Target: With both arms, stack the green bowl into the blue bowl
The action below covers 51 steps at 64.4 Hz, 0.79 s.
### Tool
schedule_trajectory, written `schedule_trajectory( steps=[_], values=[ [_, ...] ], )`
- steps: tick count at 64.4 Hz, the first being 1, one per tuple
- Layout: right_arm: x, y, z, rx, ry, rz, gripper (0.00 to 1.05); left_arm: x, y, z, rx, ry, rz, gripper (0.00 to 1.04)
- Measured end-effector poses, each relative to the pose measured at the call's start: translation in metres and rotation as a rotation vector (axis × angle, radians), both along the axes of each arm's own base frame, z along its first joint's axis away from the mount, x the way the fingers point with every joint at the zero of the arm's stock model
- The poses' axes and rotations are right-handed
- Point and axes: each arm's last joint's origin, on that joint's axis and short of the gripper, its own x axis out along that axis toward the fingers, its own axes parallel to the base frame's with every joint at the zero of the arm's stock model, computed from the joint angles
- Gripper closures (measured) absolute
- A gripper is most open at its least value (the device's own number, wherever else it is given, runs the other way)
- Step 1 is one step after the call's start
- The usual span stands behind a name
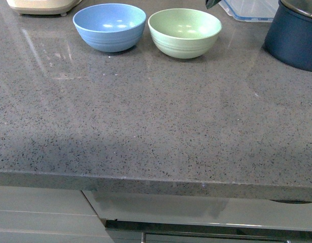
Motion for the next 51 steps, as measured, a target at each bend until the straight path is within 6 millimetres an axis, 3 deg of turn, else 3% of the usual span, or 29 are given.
schedule_trajectory(
  steps=[14, 51],
  values=[
    [0.024, 0.007, -0.012, -0.002, 0.011, 0.014, 0.1, 0.0, 0.0, 0.0, 0.0, 0.0, 0.0, 0.07],
    [0.035, 0.017, -0.046, -0.01, 0.08, 0.043, 0.1, 0.0, 0.0, 0.0, 0.0, 0.0, 0.0, 0.07]
  ],
)
